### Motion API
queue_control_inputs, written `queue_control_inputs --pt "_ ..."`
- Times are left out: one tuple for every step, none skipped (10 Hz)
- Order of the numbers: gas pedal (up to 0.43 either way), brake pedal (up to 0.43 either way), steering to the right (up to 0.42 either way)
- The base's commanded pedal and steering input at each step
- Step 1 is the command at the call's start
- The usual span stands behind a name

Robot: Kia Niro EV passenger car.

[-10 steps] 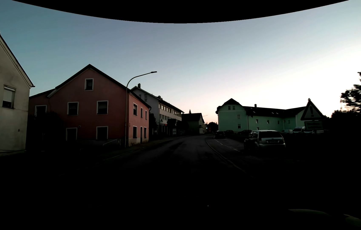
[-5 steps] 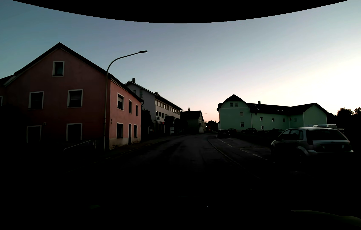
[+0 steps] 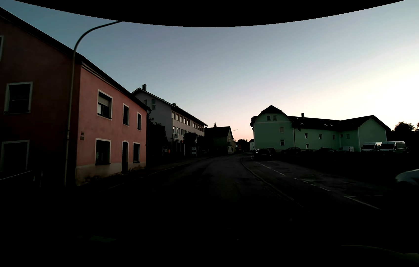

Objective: Follow the waypoints while adhering to traffic rules and regulations

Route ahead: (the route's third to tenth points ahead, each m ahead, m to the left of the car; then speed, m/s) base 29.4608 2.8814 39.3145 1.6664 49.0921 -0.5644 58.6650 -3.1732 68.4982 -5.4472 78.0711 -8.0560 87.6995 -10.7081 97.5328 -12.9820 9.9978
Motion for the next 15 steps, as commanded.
queue_control_inputs --pt "0.209 0.0 0.02" --pt "0.209 0.0 0.021" --pt "0.209 0.0 0.021" --pt "0.209 0.0 0.021" --pt "0.209 0.0 0.021" --pt "0.209 0.0 0.021" --pt "0.209 0.0 0.02" --pt "0.209 0.0 0.02" --pt "0.197 0.0 0.02" --pt "0.197 0.0 0.015" --pt "0.197 0.0 0.012" --pt "0.197 0.0 0.011" --pt "0.197 0.0 0.01" --pt "0.197 0.0 0.01" --pt "0.197 0.0 0.01"
